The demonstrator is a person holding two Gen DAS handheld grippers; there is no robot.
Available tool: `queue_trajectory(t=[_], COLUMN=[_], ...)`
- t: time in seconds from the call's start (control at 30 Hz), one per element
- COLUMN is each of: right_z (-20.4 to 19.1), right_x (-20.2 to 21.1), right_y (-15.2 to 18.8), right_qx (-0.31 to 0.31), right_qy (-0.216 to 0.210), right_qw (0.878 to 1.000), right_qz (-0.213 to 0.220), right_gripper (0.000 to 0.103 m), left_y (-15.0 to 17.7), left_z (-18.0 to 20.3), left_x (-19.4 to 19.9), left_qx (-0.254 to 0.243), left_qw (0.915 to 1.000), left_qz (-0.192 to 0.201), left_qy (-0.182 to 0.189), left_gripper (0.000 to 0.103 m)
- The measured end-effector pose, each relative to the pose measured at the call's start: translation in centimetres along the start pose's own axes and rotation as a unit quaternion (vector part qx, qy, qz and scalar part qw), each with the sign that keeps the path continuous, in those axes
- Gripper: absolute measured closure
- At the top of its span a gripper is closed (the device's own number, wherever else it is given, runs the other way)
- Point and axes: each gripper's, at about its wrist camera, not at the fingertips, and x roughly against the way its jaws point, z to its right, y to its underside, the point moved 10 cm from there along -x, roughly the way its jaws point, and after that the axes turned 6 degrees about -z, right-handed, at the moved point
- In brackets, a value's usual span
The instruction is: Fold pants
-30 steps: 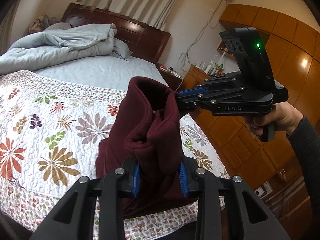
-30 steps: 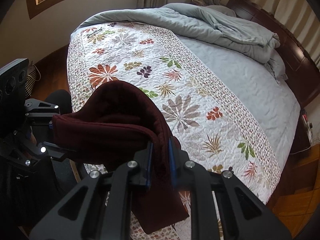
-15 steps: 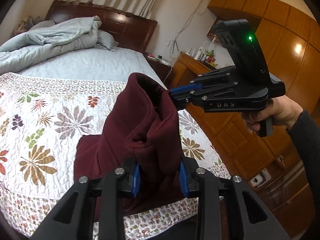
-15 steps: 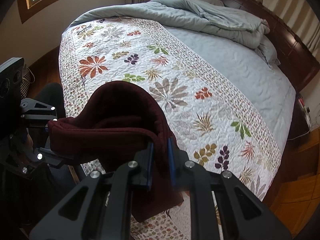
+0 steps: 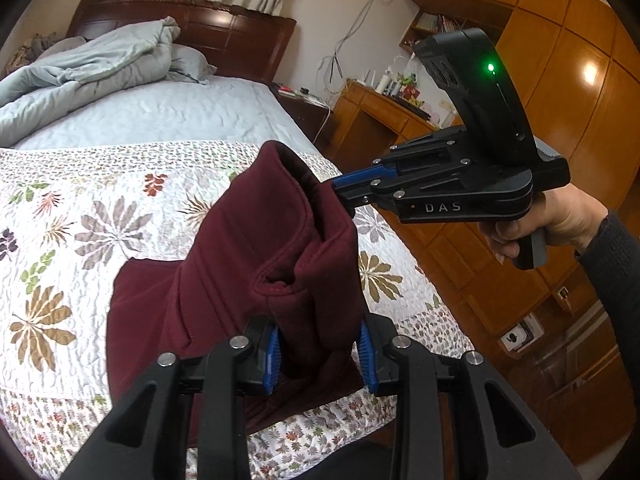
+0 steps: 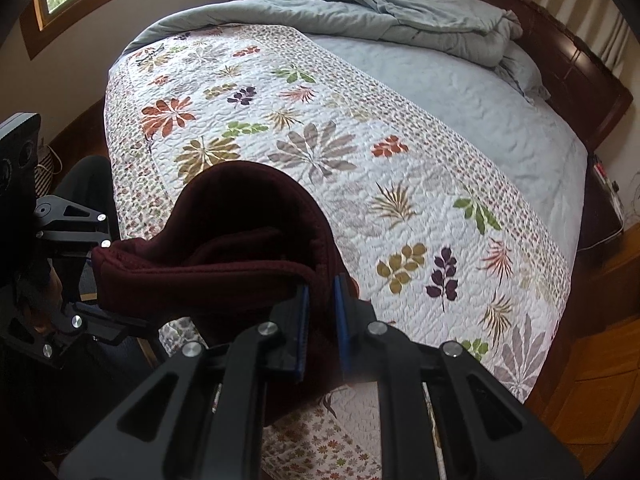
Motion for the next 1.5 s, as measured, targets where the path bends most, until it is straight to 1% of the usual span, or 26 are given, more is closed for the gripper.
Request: queue_trajectory(t=[0.33, 0.73, 1.03, 1.27, 1.4, 1.43, 1.47, 1.5], right_z=[1.0, 1.9, 2.9, 3.7, 5.6, 6.1, 6.7, 7.4], right_x=[-2.1, -2.7, -4.7, -7.3, -7.5, -7.4, -7.3, -7.1], right_y=[2.2, 4.4, 7.9, 11.4, 13.1, 13.7, 14.2, 14.9], right_qx=[-0.015, -0.03, -0.057, -0.087, -0.127, -0.144, -0.167, -0.201], right_qy=[-0.014, -0.023, -0.041, -0.053, -0.044, -0.045, -0.049, -0.054], right_qw=[1.0, 0.999, 0.998, 0.995, 0.991, 0.989, 0.985, 0.978], right_qz=[-0.003, 0.001, -0.001, -0.01, -0.008, -0.007, -0.003, 0.007], right_gripper=[0.095, 0.095, 0.095, 0.095, 0.09, 0.085, 0.064, 0.044], left_y=[1.0, 1.8, 3.6, 6.0, 7.5, 7.7, 7.9, 8.1], left_z=[0.6, 1.9, 2.8, 3.2, 2.8, 2.8, 2.9, 2.9], left_x=[-2.7, -4.6, -7.4, -10.6, -12.3, -12.6, -12.7, -12.8], left_qx=[-0.001, -0.009, -0.012, -0.012, -0.007, -0.007, -0.007, -0.008], left_qw=[0.9997, 0.9993, 0.9981, 0.996, 0.9943, 0.9941, 0.9939, 0.9939], left_qz=[-0.023, -0.036, -0.061, -0.088, -0.105, -0.108, -0.109, -0.109], left_qy=[0.002, 0.003, 0.002, -0.009, -0.013, -0.015, -0.017, -0.018], left_gripper=[0.072, 0.072, 0.072, 0.072, 0.071, 0.071, 0.071, 0.071])
